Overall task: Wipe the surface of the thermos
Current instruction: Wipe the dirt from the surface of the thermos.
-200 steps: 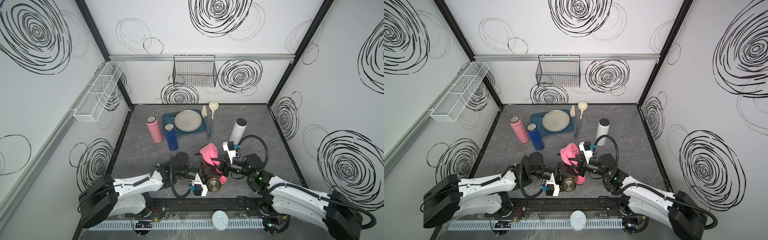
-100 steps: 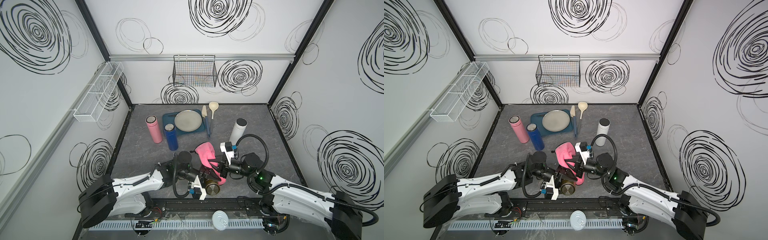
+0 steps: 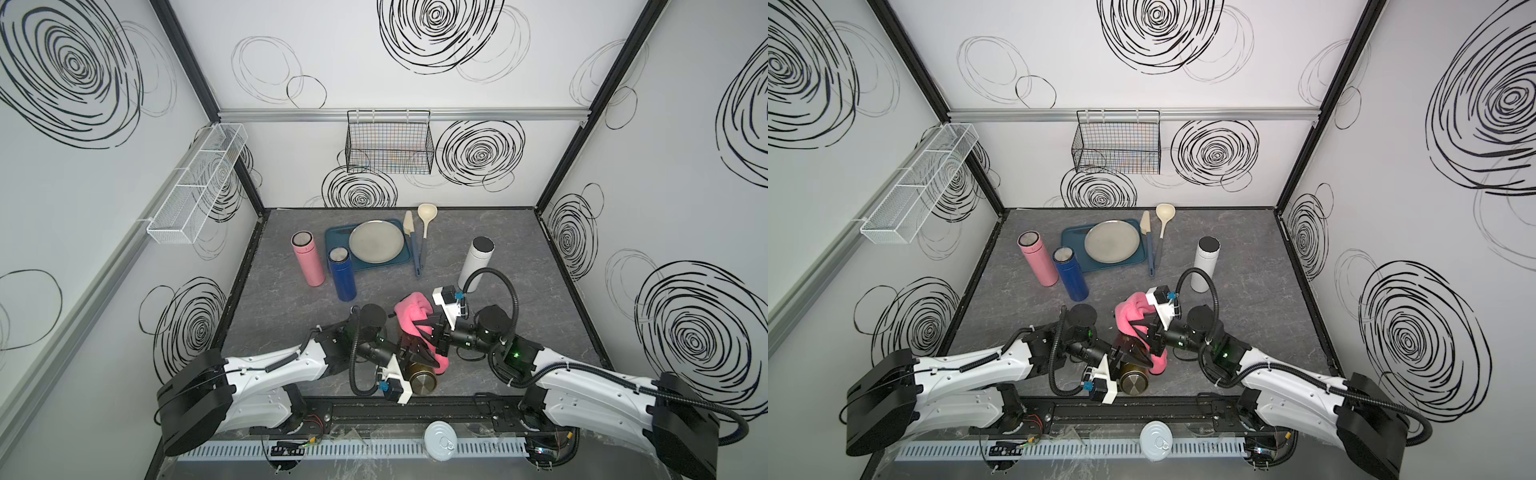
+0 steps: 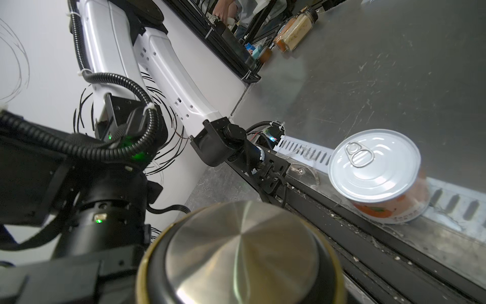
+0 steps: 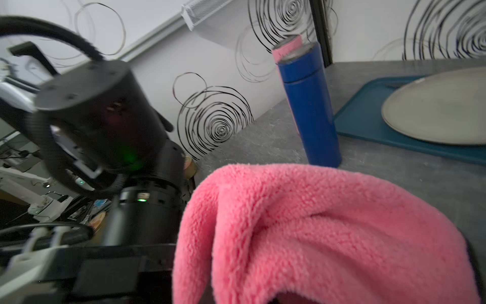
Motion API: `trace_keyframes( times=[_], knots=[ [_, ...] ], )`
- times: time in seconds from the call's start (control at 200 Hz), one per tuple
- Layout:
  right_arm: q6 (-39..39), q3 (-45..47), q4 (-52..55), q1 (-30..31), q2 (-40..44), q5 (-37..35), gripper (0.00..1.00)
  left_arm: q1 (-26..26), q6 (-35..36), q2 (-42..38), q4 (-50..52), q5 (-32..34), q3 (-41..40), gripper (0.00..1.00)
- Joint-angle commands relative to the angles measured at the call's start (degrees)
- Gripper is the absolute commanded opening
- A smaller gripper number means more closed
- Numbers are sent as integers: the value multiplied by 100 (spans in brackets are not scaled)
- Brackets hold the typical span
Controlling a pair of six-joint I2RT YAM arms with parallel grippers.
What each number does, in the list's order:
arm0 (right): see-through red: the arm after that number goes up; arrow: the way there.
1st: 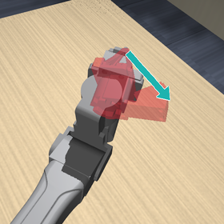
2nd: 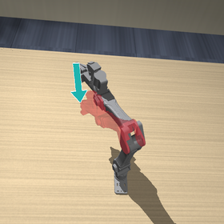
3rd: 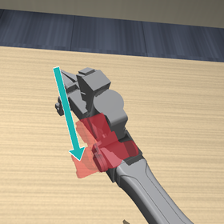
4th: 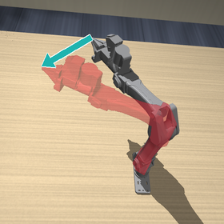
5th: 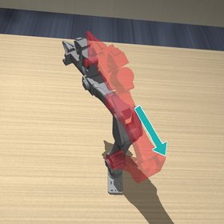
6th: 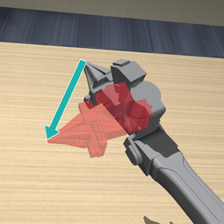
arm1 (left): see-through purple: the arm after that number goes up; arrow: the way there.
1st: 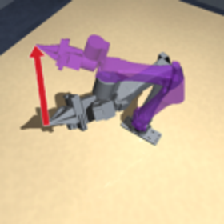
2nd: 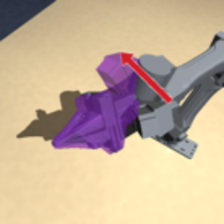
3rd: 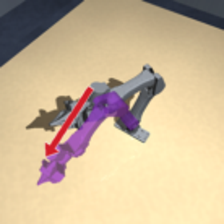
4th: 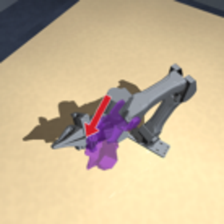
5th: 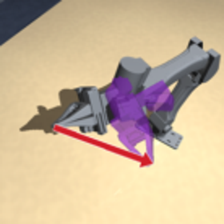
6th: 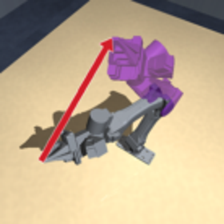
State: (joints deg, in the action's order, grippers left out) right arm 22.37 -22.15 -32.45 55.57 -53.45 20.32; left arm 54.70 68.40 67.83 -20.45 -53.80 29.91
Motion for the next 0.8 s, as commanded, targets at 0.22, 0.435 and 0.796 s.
trace_keyframes(
  times=[0.22,0.435,0.796],
  knots=[
    [468,617,-979,-772,-943,127,0,21,82,-163,-819,26,147,0],
    [32,18,20,-401,-158,13,0,32,16,-171,-857,98,173,0],
    [426,718,-884,-618,-677,-126,0,44,-337,-222,-1402,296,27,0]
  ],
)
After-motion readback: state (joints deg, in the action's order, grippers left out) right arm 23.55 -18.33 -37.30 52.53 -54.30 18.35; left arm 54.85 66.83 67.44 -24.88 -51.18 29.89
